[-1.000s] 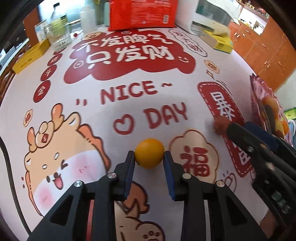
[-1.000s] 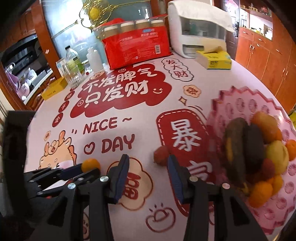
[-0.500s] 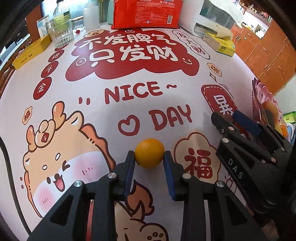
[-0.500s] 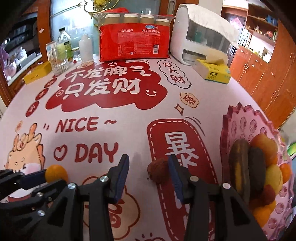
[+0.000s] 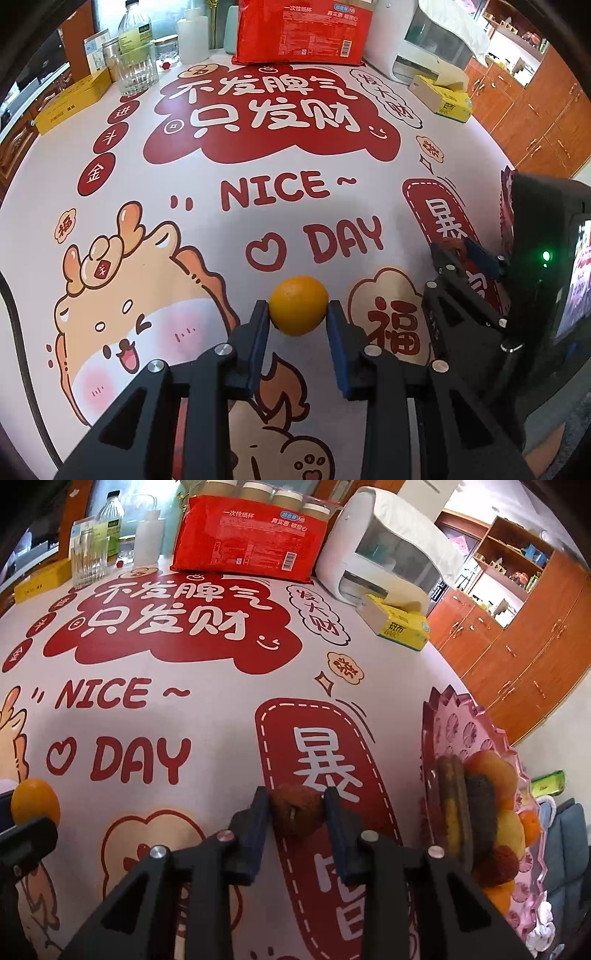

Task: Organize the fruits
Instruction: 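Hold the small orange in the left gripper while the right gripper grasps the lychee, then carry the small orange and lychee in both grippers over the pink plate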

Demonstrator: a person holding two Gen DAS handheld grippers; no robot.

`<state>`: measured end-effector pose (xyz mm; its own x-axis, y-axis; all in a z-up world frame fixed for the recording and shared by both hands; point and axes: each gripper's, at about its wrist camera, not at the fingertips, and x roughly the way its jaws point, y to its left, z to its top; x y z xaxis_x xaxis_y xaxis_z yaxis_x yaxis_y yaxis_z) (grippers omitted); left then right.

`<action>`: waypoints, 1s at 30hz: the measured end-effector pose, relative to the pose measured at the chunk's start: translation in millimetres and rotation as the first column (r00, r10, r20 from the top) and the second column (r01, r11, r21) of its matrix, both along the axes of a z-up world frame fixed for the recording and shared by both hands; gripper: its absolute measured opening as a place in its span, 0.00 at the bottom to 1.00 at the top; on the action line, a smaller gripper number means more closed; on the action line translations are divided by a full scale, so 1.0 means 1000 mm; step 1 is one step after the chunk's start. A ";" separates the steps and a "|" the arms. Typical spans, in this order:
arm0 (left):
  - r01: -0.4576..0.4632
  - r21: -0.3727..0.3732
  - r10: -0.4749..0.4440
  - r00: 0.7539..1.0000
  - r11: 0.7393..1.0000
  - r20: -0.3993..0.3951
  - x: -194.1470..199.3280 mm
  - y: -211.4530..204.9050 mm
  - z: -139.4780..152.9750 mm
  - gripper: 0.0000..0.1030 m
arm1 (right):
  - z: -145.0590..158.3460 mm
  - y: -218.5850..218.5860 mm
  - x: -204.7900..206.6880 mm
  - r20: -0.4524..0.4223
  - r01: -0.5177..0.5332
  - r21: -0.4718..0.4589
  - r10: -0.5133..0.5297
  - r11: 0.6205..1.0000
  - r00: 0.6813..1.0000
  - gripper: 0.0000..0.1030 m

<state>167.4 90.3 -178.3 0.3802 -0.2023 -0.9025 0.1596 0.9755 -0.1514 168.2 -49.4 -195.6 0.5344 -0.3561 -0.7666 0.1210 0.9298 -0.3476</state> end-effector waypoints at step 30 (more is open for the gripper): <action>0.220 -0.072 -0.198 0.951 0.973 0.236 -0.046 -0.155 0.156 0.29 | 0.180 -0.152 -0.116 0.251 -0.137 0.348 0.049 0.928 0.967 0.28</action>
